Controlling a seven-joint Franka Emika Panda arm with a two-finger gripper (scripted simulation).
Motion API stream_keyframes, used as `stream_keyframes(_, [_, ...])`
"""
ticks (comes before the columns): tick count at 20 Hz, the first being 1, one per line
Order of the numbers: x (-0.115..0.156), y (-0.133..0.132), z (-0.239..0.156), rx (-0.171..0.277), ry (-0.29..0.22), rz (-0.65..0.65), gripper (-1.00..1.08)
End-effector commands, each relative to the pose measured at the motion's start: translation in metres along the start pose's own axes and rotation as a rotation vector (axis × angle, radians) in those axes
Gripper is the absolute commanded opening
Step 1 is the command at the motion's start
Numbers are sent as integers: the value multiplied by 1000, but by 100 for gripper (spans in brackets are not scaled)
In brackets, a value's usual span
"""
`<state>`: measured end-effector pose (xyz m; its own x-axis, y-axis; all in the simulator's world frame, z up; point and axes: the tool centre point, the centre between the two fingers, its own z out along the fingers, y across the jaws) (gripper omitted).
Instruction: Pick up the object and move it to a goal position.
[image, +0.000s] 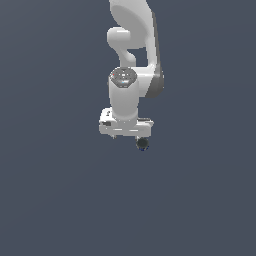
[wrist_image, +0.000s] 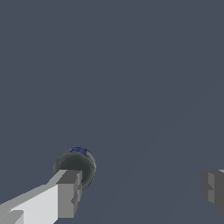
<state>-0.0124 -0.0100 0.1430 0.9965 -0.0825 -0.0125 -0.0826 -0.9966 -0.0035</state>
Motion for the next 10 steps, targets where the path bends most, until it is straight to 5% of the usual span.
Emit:
stream_keyframes(1, [-6,-13,12,-2,1,2,100])
stream_keyframes(10, [-38,-65,63,-4,10,13,100])
